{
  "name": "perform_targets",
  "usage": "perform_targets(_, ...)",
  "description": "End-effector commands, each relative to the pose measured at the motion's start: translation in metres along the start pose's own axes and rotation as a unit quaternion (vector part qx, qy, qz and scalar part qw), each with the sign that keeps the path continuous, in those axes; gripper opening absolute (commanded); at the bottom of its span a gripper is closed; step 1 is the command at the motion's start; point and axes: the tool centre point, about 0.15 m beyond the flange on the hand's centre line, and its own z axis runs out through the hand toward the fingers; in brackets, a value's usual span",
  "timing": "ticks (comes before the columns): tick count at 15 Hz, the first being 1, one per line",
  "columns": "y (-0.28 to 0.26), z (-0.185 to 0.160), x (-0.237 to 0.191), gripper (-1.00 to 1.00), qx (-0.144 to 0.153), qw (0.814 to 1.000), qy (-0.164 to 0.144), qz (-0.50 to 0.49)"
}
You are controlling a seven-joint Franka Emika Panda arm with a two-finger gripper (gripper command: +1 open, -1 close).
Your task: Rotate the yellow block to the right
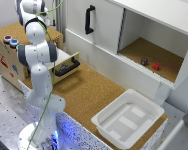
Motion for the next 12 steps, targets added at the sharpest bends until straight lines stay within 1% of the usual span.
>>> perform_targets(1, 0.031, -0.029, 0.012, 1.00, -0.029, 0.980, -0.137, -0.144)
perform_targets(3, 0.035, -0.027, 0.004, 1.00, -0.034, 0.975, -0.129, -0.175)
perform_targets(7, 0.027, -0.032, -0.007, 1.00, -0.022, 0.975, -0.107, -0.195)
perform_targets(10, -0.002, -0.044, -0.022, 1.00, 0.002, 0.978, -0.090, -0.189)
perform_targets(12, -0.030, -0.045, -0.029, 1.00, 0.012, 0.977, -0.097, -0.187)
